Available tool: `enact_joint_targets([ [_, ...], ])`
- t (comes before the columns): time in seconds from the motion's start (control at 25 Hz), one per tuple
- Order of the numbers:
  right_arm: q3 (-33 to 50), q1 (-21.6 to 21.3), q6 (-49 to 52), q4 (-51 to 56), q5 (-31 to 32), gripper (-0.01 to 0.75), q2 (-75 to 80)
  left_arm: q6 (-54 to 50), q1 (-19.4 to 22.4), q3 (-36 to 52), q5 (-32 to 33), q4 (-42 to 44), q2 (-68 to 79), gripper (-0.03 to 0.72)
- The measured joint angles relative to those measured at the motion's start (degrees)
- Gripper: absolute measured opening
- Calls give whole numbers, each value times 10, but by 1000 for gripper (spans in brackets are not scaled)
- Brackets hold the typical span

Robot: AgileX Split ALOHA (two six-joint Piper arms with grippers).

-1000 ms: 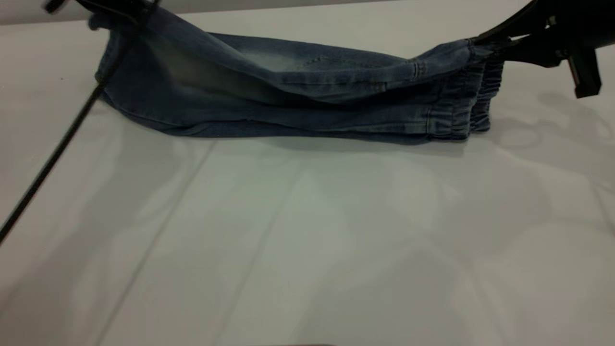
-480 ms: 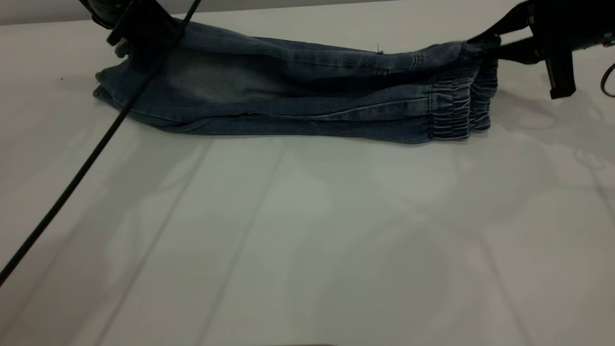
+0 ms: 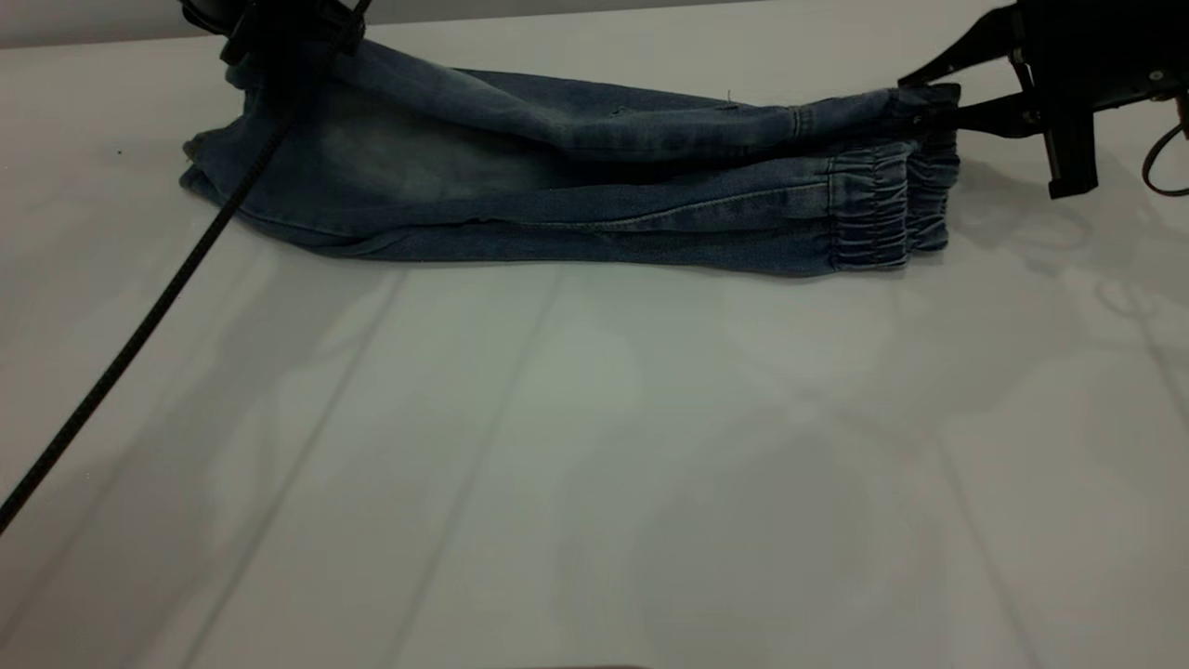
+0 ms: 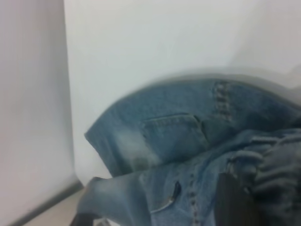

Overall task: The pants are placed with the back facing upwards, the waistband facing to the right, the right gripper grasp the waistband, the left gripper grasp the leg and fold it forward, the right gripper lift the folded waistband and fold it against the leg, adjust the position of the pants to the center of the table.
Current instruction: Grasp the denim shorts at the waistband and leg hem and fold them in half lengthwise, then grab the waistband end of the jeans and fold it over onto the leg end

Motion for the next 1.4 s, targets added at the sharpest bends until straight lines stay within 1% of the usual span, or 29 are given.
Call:
enact_joint_targets([
  [0.12,-10,0,18,0,-4,277,0,-31,0,-4,-3,0,1,174],
  [0.24,-17,0,26,0,-11,358,0,-52,0,-4,-11,0,1,275],
  [0.36,-19,0,17,0,-12,420,0,-64,0,-4,-11,0,1,368],
  [0.44,-20,0,0,-2,3,449,1,-65,0,-4,-1,0,1,403],
  [0.56,-22,0,-25,-18,45,475,1,-62,0,-4,31,-8,-6,417],
  [0.72,-22,2,-42,-86,110,493,1,14,0,-4,52,-55,-32,417],
  [0.84,-22,19,-44,-132,147,498,1,84,0,-5,51,-113,-42,417],
  [0.92,-22,38,-46,-154,156,499,1,119,0,-5,51,-152,-42,417],
  [0.96,-22,51,-47,-165,155,501,1,130,0,-5,52,-168,-42,417],
  [1.04,-22,79,-48,-193,127,515,1,148,0,-5,52,-185,-42,417],
  [1.12,-22,104,-48,-221,85,547,1,154,0,-5,51,-198,-42,417],
  [1.2,-22,124,-42,-227,46,595,2,158,0,-5,51,-202,-42,417],
  [1.32,-22,130,-24,-225,-2,638,7,162,0,-5,47,-204,-42,417],
  [1.4,-22,127,-13,-223,-22,645,9,162,0,-5,45,-204,-42,417],
])
